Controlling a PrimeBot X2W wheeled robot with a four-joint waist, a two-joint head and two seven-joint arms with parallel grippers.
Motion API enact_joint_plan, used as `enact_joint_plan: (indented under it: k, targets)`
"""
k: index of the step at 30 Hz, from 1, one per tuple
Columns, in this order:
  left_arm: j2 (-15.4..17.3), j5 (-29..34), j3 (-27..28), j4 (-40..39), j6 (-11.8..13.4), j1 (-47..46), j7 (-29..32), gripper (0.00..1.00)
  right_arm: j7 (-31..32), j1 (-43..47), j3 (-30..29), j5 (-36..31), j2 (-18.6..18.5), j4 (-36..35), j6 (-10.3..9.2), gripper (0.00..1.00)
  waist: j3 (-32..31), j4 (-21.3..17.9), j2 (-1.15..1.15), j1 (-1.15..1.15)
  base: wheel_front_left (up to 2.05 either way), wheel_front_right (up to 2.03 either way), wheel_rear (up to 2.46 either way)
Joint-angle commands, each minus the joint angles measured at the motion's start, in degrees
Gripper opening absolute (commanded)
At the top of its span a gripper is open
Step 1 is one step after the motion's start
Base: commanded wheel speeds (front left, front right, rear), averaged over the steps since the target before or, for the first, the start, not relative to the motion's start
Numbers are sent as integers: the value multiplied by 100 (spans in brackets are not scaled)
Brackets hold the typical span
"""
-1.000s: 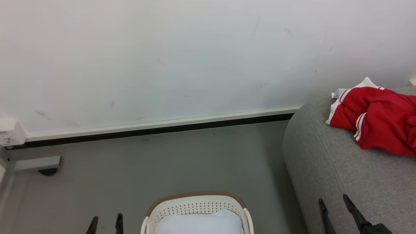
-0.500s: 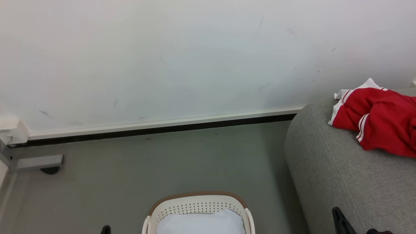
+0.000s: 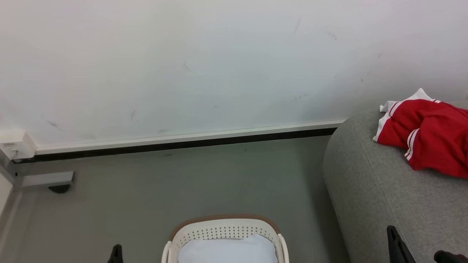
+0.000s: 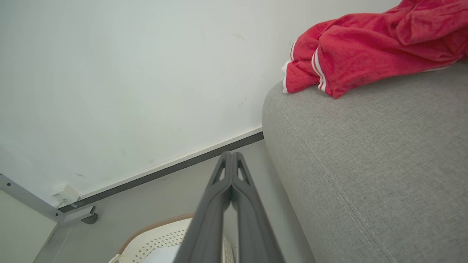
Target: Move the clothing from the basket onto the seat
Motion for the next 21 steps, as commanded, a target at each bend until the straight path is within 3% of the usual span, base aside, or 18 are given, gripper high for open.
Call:
enact_joint_plan:
  k: [1,21]
  targets:
    - [34,-210,29,-90,-31,-145,39,0,36,-151,-33,227,-51,-104,-3,0,1,5,0,0,0,0,0]
    - [43,-1839,125,-151,-148,-391,459,0,441,-303,-196,1979,-86,-228,-5,0,23,96,0,0,0,0,0]
